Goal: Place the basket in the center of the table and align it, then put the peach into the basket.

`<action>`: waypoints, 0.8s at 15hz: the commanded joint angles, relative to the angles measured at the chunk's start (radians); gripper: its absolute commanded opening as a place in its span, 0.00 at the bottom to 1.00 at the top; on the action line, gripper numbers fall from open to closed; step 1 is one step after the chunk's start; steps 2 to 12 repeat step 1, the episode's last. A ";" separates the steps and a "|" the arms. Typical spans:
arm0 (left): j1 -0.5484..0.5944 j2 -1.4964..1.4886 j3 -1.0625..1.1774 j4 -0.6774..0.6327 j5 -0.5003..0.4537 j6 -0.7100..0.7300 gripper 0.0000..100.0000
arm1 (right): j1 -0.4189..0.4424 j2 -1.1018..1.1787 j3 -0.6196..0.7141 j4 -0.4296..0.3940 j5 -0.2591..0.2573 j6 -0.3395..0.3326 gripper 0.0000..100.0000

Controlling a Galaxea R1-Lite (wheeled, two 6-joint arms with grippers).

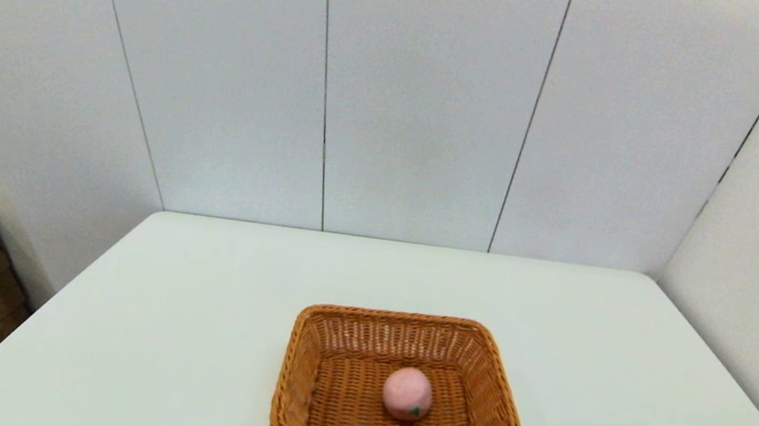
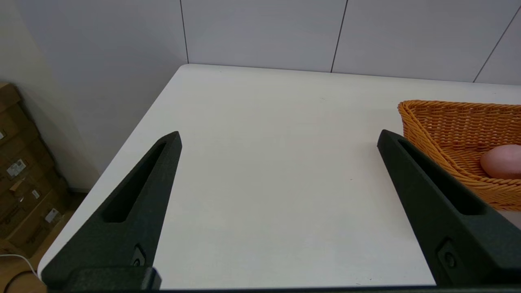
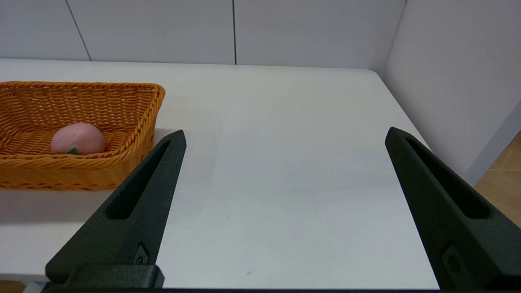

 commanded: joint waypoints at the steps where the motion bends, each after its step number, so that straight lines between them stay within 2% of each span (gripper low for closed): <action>1: 0.000 0.000 0.000 0.000 0.001 -0.001 1.00 | 0.000 0.000 0.000 0.000 0.000 0.002 1.00; 12: 0.000 0.000 0.000 0.000 0.001 -0.001 1.00 | 0.000 0.000 0.000 0.000 0.000 0.002 1.00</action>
